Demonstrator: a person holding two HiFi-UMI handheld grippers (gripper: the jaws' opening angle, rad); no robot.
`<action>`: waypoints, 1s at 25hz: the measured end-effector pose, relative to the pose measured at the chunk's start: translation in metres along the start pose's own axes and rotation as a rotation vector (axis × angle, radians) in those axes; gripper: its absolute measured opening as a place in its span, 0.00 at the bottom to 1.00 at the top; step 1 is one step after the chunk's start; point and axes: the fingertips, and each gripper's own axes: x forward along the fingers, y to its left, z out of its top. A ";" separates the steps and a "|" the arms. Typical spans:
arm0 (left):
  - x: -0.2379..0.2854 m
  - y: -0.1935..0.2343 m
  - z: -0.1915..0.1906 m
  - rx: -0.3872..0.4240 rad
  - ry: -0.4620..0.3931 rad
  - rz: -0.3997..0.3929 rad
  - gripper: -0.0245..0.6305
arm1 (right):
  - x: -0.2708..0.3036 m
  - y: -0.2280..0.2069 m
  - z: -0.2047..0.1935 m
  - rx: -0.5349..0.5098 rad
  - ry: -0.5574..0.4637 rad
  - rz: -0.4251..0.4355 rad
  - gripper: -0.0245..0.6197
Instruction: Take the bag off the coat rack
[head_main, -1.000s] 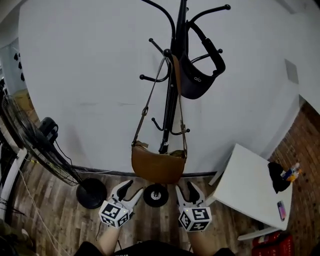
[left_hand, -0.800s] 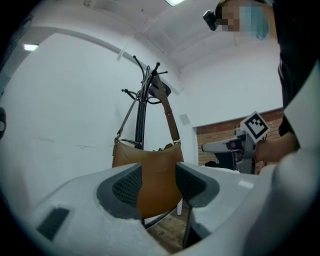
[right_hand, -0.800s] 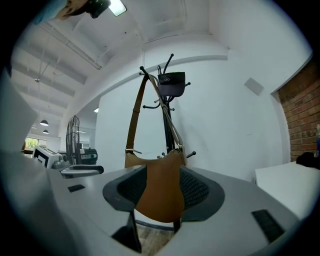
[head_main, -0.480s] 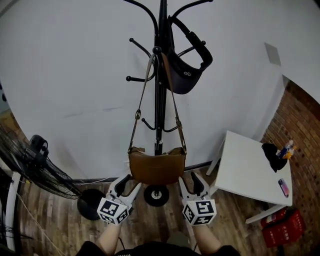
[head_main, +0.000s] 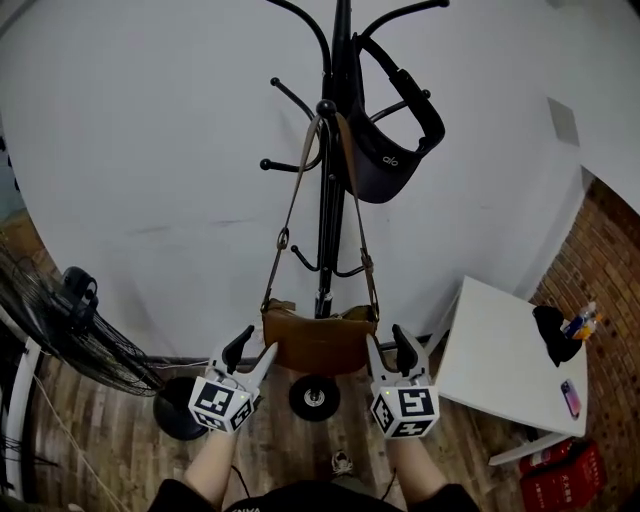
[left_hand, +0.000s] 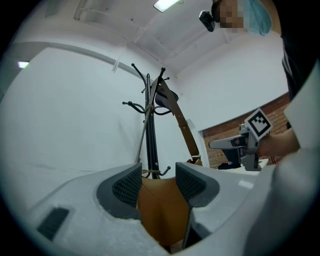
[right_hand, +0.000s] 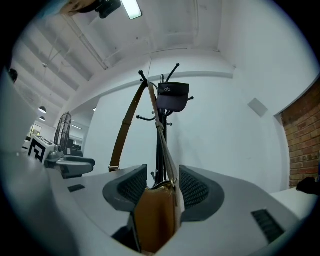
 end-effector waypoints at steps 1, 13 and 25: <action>0.005 0.005 0.004 0.012 -0.004 0.012 0.35 | 0.006 -0.001 0.004 -0.009 -0.008 0.008 0.32; 0.061 0.034 0.038 0.110 -0.035 0.088 0.33 | 0.067 0.002 0.039 -0.100 -0.083 0.137 0.29; 0.080 0.040 0.045 0.138 -0.037 0.106 0.07 | 0.086 -0.001 0.043 -0.141 -0.116 0.189 0.08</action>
